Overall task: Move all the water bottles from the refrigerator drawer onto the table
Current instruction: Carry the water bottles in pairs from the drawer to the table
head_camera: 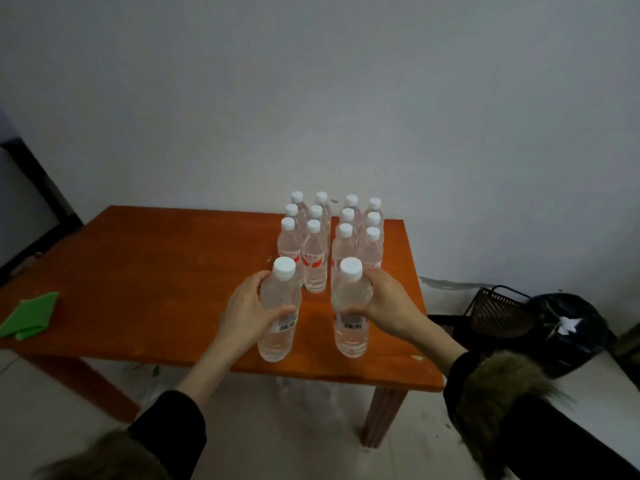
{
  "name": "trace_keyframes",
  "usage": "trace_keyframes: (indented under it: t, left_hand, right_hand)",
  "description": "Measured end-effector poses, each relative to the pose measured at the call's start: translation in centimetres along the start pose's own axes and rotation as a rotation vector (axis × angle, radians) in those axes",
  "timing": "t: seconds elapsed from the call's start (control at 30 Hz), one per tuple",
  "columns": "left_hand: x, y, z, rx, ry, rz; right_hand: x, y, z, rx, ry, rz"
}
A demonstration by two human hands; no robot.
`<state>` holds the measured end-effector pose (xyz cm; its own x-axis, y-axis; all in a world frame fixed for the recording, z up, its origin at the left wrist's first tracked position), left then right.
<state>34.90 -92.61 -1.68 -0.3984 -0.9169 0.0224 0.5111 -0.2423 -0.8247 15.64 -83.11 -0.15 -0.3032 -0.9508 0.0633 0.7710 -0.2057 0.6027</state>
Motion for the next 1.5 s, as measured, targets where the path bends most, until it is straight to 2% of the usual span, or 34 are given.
trace_keyframes:
  t: [0.23, 0.67, 0.9, 1.17, 1.5]
  left_hand:
    - [8.8, 3.7, -2.0, -0.036, 0.111, 0.036]
    - [19.0, 8.7, -5.5, -0.115, 0.292, 0.045]
    - [19.8, 9.9, -6.3, -0.183, 0.309, 0.114]
    - [19.3, 10.4, -6.0, -0.213, 0.266, 0.094]
    - [15.9, 10.3, -6.3, -0.075, 0.341, 0.032]
  right_hand:
    - [8.7, -2.5, -5.8, -0.029, 0.085, -0.078]
    - [16.6, -4.7, -11.5, 0.086, 0.038, -0.273]
    - [17.2, -4.9, -11.6, 0.102, 0.020, -0.321]
    - [16.4, -5.1, -12.3, 0.272, -0.041, -0.406]
    - [12.0, -3.8, -10.0, 0.171, -0.050, -0.373]
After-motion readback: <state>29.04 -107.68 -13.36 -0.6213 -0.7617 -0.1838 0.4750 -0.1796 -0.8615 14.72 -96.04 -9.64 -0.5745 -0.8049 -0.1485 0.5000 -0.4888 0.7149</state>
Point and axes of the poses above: each hand's wrist, its own x-axis towards the middle knuckle, its own z-axis out of the back of the hand, y = z × x, the point moved 8 cm from there along x, towards the middle knuckle, and after that the axes turned 7 degrees about -x, right-handed, at the moved point
